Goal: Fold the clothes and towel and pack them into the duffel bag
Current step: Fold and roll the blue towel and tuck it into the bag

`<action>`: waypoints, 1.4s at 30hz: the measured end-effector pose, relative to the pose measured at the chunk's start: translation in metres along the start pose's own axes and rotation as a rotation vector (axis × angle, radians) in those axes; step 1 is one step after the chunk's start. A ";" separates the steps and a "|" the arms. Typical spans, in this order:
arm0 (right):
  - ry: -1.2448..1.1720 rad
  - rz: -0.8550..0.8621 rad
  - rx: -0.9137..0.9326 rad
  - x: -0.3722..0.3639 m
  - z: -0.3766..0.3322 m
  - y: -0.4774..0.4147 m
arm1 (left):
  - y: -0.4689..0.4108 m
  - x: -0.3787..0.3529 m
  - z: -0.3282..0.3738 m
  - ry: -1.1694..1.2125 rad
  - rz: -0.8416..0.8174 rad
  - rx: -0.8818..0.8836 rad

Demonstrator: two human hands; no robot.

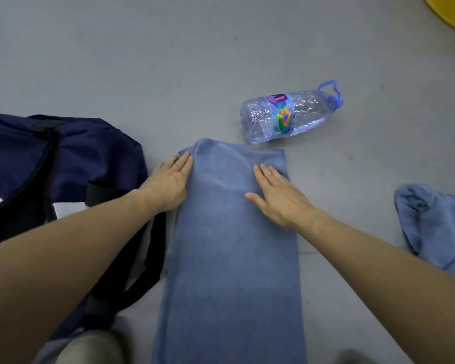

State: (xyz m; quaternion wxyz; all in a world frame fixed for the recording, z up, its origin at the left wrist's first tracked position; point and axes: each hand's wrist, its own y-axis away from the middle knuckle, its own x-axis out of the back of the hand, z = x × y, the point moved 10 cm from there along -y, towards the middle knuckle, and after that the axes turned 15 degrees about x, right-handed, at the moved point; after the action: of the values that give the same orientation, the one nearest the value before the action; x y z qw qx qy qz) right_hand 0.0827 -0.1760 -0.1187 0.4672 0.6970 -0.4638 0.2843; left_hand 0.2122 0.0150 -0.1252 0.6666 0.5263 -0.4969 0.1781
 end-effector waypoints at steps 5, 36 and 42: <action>0.101 0.053 0.017 -0.004 0.023 0.009 | -0.014 0.006 -0.023 -0.025 0.061 0.031; 0.381 -0.086 0.292 -0.120 -0.093 0.202 | 0.246 -0.128 0.022 -0.179 0.226 -0.289; 0.303 -0.198 0.468 -0.178 -0.154 0.300 | 0.357 -0.160 0.047 -0.184 0.081 -0.678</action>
State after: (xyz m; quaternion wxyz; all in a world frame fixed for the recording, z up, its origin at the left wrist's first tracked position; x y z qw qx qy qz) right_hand -0.2576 -0.0072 -0.0879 0.3834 0.7771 -0.2404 0.4374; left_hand -0.1524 0.1563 -0.0762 0.7483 0.2687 -0.6062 -0.0190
